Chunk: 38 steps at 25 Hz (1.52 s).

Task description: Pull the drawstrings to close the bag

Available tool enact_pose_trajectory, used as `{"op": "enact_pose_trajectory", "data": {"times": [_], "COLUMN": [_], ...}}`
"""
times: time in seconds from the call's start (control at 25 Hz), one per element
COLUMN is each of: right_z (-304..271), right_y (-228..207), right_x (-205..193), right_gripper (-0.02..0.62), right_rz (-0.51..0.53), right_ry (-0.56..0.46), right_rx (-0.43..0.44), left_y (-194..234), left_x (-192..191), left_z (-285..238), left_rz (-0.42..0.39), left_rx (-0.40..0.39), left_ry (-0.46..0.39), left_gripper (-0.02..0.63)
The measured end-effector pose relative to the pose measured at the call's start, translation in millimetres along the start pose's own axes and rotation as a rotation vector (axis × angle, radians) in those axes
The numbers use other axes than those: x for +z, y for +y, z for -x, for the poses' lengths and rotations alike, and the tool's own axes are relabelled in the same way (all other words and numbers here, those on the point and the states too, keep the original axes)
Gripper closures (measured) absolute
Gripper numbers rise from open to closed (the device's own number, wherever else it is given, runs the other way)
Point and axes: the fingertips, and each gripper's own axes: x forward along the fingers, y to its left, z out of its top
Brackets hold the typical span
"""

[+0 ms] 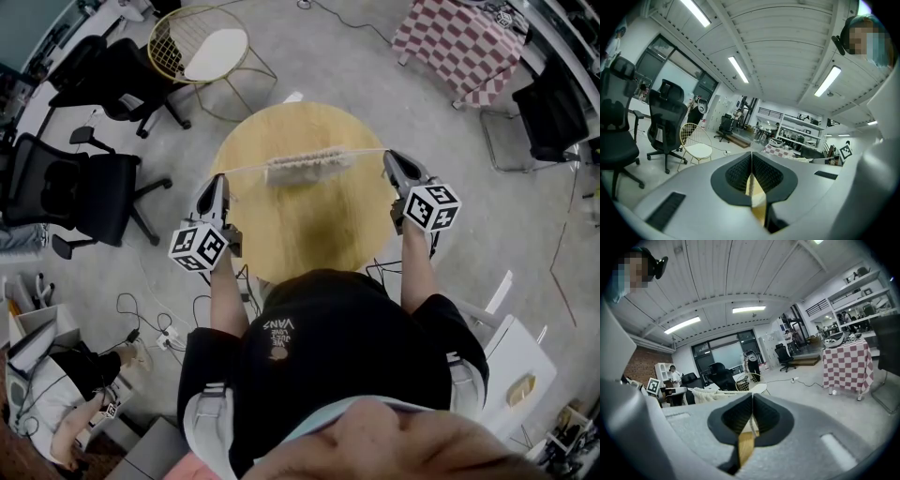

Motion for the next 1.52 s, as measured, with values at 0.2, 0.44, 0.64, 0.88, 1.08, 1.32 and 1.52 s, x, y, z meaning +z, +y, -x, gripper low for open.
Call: {"op": "enact_pose_trajectory", "data": {"times": [0.2, 0.44, 0.64, 0.88, 1.08, 1.32, 1.52], "right_z": [2.1, 8.5, 8.1, 13.5, 15.0, 16.1, 18.1], "right_y": [-6.9, -11.4, -14.8, -17.6, -20.0, -24.1, -27.8], "right_x": [-5.6, -6.2, -7.1, -9.7, -13.8, -14.3, -15.7], "right_gripper": [0.595, 0.595, 0.595, 0.595, 0.595, 0.595, 0.595], "right_rz": [-0.01, -0.012, -0.022, -0.04, -0.05, -0.063, -0.065], "right_ry": [0.009, 0.01, 0.01, 0.007, 0.012, 0.011, 0.013], "right_rx": [-0.015, -0.025, -0.03, -0.034, -0.04, -0.046, -0.053], "left_y": [4.4, 5.0, 9.0, 9.9, 12.0, 13.7, 15.4], "left_x": [-3.1, -3.1, -3.5, -5.9, -7.1, -6.9, -9.9], "left_z": [0.0, 2.6, 2.6, 6.5, 6.2, 5.3, 5.3], "left_rz": [0.006, 0.005, 0.009, 0.013, 0.015, 0.018, 0.025], "left_rx": [0.007, 0.008, 0.014, 0.019, 0.022, 0.025, 0.028], "left_ry": [0.007, 0.01, 0.012, 0.014, 0.018, 0.022, 0.024], "left_gripper": [0.588, 0.588, 0.588, 0.588, 0.588, 0.588, 0.588]}}
